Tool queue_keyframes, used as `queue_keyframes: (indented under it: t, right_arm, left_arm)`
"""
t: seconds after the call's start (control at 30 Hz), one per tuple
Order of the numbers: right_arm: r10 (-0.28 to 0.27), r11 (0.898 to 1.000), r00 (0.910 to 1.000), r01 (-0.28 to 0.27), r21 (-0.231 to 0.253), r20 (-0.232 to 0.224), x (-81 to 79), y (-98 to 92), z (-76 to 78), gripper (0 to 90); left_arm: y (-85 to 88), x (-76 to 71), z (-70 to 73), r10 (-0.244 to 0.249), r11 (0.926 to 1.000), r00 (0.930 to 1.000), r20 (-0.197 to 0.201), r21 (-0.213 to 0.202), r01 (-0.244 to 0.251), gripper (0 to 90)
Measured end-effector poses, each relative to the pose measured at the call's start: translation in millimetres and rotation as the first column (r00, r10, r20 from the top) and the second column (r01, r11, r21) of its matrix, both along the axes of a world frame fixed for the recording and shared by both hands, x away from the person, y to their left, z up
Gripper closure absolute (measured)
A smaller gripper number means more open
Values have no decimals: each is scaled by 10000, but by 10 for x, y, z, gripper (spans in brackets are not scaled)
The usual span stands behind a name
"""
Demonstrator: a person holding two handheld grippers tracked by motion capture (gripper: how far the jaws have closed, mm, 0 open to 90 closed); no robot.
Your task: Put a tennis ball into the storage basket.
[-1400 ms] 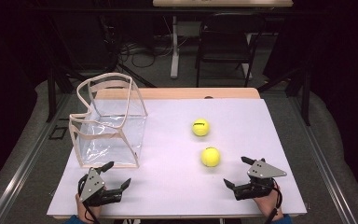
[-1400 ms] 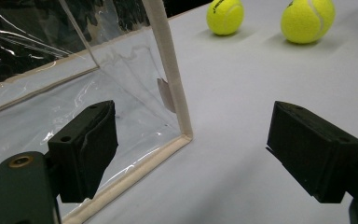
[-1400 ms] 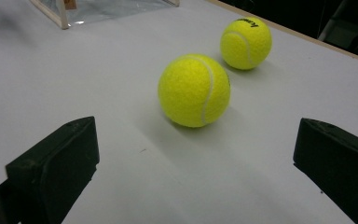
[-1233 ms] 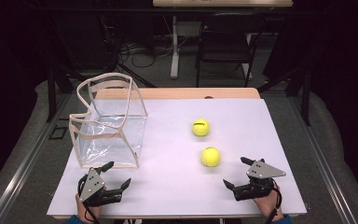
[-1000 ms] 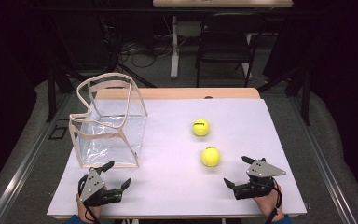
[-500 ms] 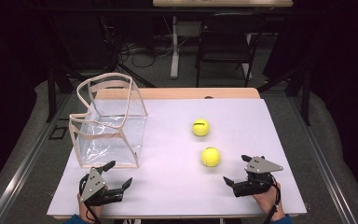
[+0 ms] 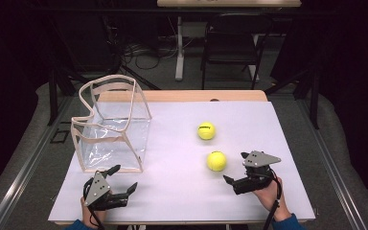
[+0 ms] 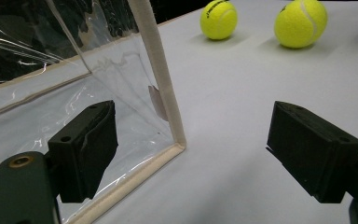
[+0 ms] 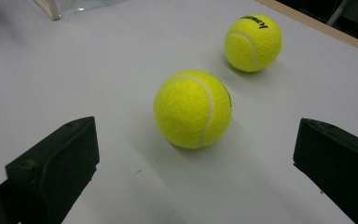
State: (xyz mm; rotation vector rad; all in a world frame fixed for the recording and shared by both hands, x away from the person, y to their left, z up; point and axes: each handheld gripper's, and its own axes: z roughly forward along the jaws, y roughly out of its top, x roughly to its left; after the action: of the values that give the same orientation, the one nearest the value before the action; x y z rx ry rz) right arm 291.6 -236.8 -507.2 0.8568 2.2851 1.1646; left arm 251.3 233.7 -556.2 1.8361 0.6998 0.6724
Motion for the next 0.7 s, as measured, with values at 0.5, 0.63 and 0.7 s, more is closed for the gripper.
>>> queue_keyframes:
  t: [0.5, 0.63, 0.7]
  right_arm:
    - [24, 9999, 9994, -30, -150, -334, 151, 149, 13, 0]
    - [63, 9998, 9992, -71, -197, -400, 184, 188, 13, 0]
    - [81, 9998, 9990, -88, -172, -435, 211, 207, 12, 0]
  left_arm:
    - [-6, -16, 0, -57, 10000, 10000, -26, -69, 57, 161]
    - [-3, -16, 0, -81, 10000, 10000, -19, -41, 81, 161]
    - [1, -14, -2, -77, 10000, 10000, -30, -56, 77, 161]
